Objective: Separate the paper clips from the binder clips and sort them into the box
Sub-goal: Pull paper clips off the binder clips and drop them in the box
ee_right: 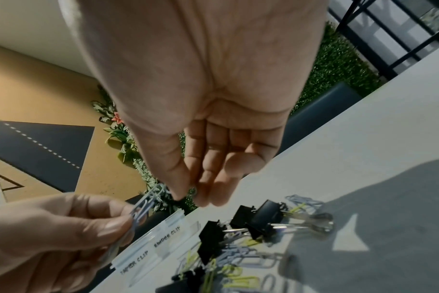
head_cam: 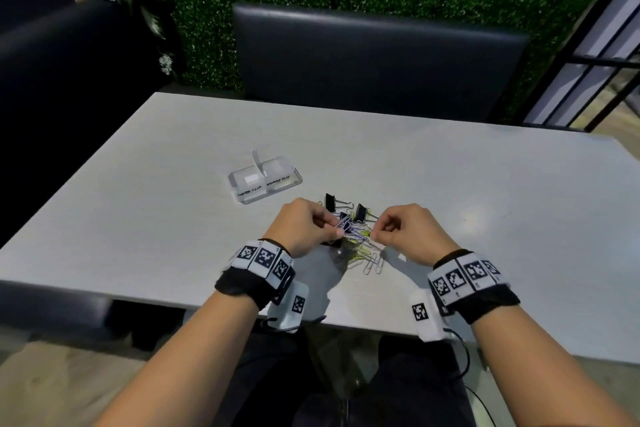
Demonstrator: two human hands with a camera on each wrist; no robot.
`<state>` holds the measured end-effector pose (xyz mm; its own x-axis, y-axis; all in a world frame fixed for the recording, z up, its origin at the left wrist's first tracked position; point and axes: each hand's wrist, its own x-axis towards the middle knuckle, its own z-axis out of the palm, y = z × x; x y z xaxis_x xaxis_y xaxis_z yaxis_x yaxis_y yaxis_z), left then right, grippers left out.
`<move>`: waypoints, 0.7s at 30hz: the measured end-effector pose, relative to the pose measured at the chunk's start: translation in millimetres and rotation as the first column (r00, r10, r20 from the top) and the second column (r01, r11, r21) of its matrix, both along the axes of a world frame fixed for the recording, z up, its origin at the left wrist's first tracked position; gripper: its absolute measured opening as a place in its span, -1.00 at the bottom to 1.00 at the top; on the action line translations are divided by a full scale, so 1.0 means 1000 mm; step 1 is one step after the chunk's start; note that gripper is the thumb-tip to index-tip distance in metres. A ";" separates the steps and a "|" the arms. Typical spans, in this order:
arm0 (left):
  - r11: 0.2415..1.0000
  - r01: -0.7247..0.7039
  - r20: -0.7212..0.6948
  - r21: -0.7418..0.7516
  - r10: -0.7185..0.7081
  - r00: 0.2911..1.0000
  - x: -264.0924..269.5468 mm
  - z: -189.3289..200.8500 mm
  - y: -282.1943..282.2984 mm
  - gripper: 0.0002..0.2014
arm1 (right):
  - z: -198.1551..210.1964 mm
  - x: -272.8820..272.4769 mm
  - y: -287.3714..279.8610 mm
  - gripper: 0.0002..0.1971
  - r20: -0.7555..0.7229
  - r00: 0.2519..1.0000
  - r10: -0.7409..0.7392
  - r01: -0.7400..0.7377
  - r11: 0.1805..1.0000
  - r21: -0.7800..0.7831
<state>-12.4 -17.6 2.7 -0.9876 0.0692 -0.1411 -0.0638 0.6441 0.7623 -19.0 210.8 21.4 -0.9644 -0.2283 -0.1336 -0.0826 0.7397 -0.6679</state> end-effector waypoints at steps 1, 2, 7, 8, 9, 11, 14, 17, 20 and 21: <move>1.000 -0.016 -0.001 0.014 0.016 1.000 -0.001 0.001 -0.004 -0.81 | 0.002 -0.002 -0.003 -0.95 0.000 1.000 -0.009 0.009 1.000 -0.028; 0.999 -0.032 0.001 0.034 0.032 0.999 -0.002 0.002 -0.008 -0.81 | 0.003 -0.005 -0.008 -0.94 -0.002 1.000 -0.018 0.018 0.998 -0.056; 0.973 -0.198 -0.026 0.116 0.203 0.979 -0.018 0.022 -0.060 -0.85 | 0.018 -0.040 -0.069 -0.95 -0.032 0.999 -0.002 -0.005 0.979 -0.205; 0.959 -0.263 -0.058 0.109 0.270 0.961 -0.025 0.027 -0.076 -0.86 | 0.021 -0.051 -0.088 -0.96 -0.032 0.999 0.010 -0.016 0.974 -0.224; 0.940 -0.331 -0.089 0.086 0.338 0.937 -0.033 0.032 -0.092 -0.86 | 0.022 -0.063 -0.107 -0.96 -0.027 0.999 0.020 -0.026 0.972 -0.234; 0.896 -0.444 -0.124 0.025 0.444 0.888 -0.050 0.037 -0.122 -0.86 | 0.024 -0.085 -0.145 -0.95 -0.013 0.999 0.042 -0.044 0.973 -0.228; 0.868 -0.493 -0.099 -0.062 0.486 0.868 -0.074 0.035 -0.150 -0.85 | 0.020 -0.110 -0.195 -0.97 -0.007 0.997 0.083 -0.083 0.982 -0.168; 0.865 -0.486 -0.060 -0.122 0.482 0.874 -0.086 0.026 -0.160 -0.86 | 0.011 -0.127 -0.226 -0.96 -0.003 0.994 0.107 -0.107 0.990 -0.094; 0.872 -0.462 -0.038 -0.163 0.463 0.886 -0.089 0.016 -0.163 -0.84 | 0.005 -0.133 -0.240 -0.95 0.005 0.991 0.136 -0.135 0.990 -0.041; 0.871 -0.462 -0.037 -0.167 0.463 0.885 -0.088 0.014 -0.162 -0.82 | 0.004 -0.133 -0.240 -0.95 0.002 0.990 0.142 -0.142 0.989 -0.031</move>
